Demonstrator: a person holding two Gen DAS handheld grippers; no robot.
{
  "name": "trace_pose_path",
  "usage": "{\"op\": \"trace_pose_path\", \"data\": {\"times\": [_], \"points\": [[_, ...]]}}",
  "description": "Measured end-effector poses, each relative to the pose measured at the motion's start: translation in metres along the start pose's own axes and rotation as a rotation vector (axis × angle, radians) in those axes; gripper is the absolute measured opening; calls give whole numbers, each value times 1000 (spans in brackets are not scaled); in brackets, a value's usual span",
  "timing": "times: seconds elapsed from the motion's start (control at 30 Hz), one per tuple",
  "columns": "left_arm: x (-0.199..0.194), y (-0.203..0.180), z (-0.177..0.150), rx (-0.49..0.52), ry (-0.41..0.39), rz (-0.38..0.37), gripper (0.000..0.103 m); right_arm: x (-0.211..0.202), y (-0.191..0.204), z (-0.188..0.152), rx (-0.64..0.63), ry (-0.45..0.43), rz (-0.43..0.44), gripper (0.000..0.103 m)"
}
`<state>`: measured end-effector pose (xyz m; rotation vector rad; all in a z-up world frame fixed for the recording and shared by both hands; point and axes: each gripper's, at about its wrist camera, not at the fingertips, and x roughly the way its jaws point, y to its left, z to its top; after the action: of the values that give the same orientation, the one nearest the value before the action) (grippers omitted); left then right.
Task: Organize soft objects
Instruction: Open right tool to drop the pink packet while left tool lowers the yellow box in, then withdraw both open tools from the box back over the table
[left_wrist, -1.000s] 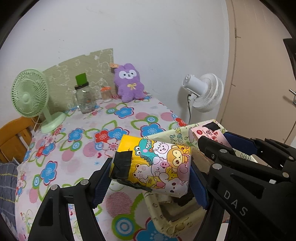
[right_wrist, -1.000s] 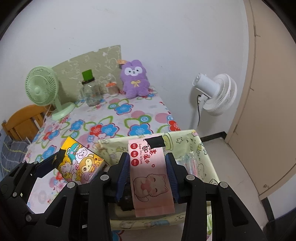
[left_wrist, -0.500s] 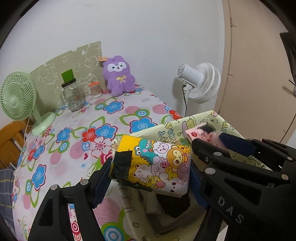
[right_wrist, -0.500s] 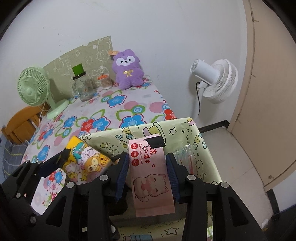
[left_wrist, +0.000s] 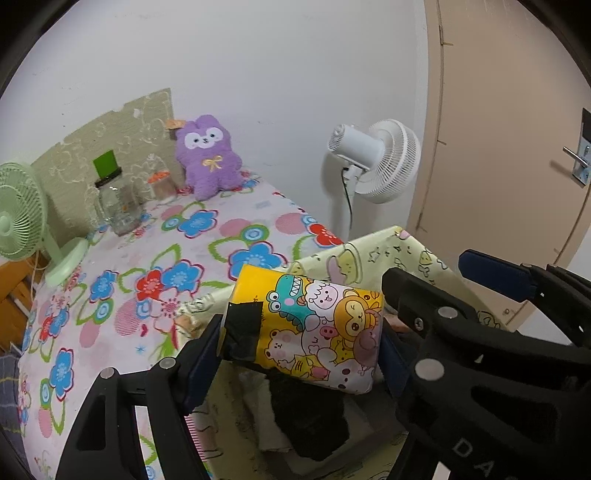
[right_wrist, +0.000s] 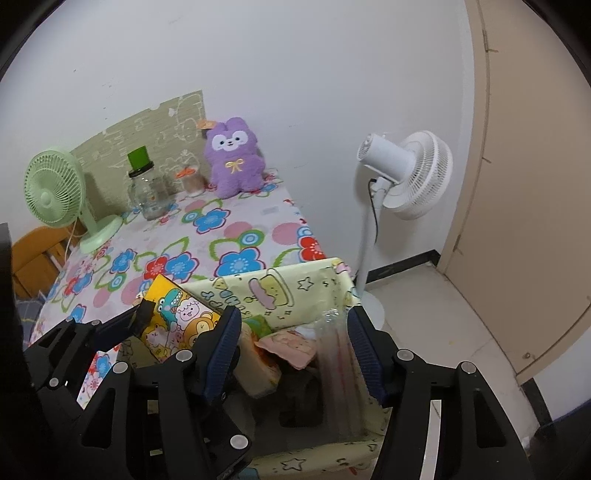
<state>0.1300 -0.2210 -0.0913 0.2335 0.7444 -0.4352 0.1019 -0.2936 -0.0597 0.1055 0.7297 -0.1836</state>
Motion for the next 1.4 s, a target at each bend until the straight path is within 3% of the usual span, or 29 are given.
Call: {"op": "trace_pose_path", "data": {"times": [0.13, 0.33, 0.47, 0.57, 0.8, 1.4], "points": [[3, -1, -2, -11, 29, -34, 88, -2, -4, -2, 9, 7, -2, 64], [-7, -2, -6, -9, 8, -40, 103, -6, 0, -6, 4, 12, 4, 64], [-15, 1, -10, -12, -3, -32, 103, -10, 5, -8, 2, 10, 12, 64], [-20, 6, -11, -26, -6, -26, 103, -15, 10, -11, -5, 3, 18, 73], [-38, 21, -18, -50, -21, 18, 103, -28, 28, -14, -32, -19, 37, 80], [-86, 72, -46, -136, -79, 123, 103, -57, 76, -24, -76, -45, 84, 86]]}}
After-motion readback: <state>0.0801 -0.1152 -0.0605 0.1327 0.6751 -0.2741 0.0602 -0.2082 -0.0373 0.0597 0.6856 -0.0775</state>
